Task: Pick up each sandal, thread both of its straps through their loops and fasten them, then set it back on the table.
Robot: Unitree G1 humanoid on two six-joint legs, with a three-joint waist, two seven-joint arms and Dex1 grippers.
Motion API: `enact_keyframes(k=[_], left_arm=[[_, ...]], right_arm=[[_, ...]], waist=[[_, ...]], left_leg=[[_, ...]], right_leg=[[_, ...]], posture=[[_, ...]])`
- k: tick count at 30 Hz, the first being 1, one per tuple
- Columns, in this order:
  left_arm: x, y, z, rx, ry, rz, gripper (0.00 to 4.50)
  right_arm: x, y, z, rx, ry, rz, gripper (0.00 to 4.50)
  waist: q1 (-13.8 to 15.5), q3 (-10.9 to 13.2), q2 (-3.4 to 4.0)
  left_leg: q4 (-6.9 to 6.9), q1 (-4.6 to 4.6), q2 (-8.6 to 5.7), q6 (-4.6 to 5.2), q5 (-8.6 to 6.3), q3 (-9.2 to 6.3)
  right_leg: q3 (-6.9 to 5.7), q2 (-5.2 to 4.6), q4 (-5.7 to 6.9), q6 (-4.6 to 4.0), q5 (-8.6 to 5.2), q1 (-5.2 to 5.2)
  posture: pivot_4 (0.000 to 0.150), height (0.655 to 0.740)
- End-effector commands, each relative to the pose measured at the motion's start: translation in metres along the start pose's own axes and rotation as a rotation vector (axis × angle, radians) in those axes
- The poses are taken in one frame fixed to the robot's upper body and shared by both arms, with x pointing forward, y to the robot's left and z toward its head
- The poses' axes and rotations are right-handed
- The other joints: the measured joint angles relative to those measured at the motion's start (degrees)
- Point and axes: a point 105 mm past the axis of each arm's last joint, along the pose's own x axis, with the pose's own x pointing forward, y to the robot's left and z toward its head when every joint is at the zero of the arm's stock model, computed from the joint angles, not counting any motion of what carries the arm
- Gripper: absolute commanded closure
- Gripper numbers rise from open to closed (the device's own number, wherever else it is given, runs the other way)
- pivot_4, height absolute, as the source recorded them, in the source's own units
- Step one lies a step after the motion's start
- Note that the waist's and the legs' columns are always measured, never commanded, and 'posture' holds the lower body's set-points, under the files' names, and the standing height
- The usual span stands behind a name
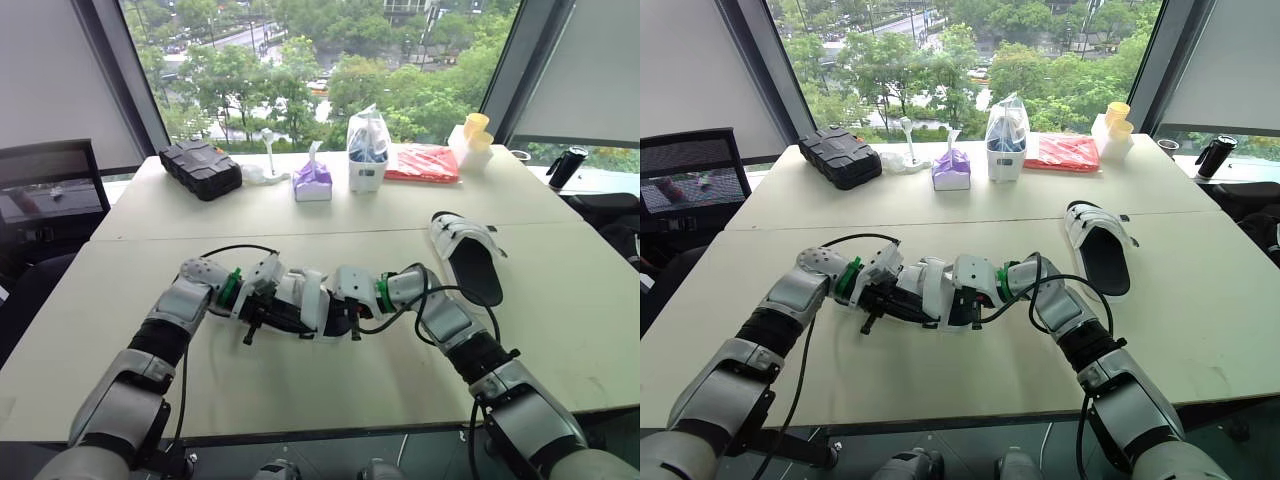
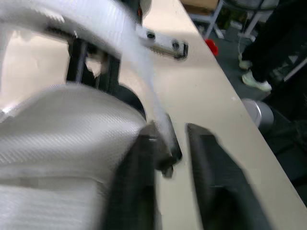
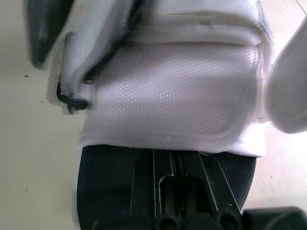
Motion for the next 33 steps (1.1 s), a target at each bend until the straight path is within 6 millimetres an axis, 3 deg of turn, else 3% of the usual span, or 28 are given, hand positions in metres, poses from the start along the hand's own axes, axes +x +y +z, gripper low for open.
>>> enact_keyframes(k=[1,4,14,22,29,31,33], left_arm=[[-0.009,-0.010,-0.021,-0.097,0.057,-0.001,1.77],[-0.016,-0.014,-0.017,-0.133,0.034,-0.002,0.28],[-0.028,0.002,0.030,-0.252,-0.244,0.058,0.28],[-0.029,0.012,0.042,-0.280,-0.310,0.097,0.28],[-0.013,0.014,0.040,-0.258,-0.297,0.091,0.28],[-0.009,0.014,0.042,-0.253,-0.302,0.080,1.08],[-0.005,0.014,0.042,-0.250,-0.300,0.074,2.19]], right_arm=[[0.003,0.010,-0.019,0.038,0.070,0.037,4.50],[0.003,0.010,-0.020,0.036,0.072,0.035,4.50],[0.004,0.010,-0.019,0.032,0.069,0.037,4.50],[0.003,0.009,-0.019,0.030,0.072,0.036,4.50],[0.003,0.008,-0.019,0.030,0.073,0.035,4.50],[0.003,0.009,-0.019,0.030,0.074,0.036,4.50],[0.003,0.008,-0.019,0.032,0.073,0.035,4.50]], waist=[[-0.07,0.00,0.00],[0.01,0.00,0.00],[0.15,0.02,-0.03],[0.12,0.02,-0.03],[0.14,0.02,-0.03],[0.15,0.02,-0.03],[0.11,0.02,-0.03]], left_leg=[[-0.03,0.00,0.01,0.00,0.00,0.00],[-0.06,0.00,0.05,0.01,0.01,0.00],[0.08,-0.01,0.06,0.02,0.01,-0.03],[0.03,-0.03,0.05,0.02,0.01,-0.01],[0.04,-0.03,0.05,0.01,0.01,-0.01],[0.04,-0.03,0.05,0.01,0.01,0.00],[0.05,-0.03,0.05,0.01,0.01,0.00]], right_leg=[[0.00,0.00,0.00,0.00,0.00,-0.01],[0.00,0.03,0.01,0.00,0.00,-0.04],[-0.02,0.07,0.01,0.00,0.00,-0.06],[-0.01,0.08,0.01,0.00,0.00,-0.04],[0.00,0.07,0.01,0.00,0.01,-0.02],[0.00,0.07,0.01,0.00,0.01,-0.02],[0.00,0.07,0.01,0.00,0.01,-0.02]], posture=[[0.150,0.7400],[0.150,0.7400],[0.150,0.7400],[0.150,0.7400],[0.150,0.7400],[0.150,0.7400],[0.150,0.7400]])
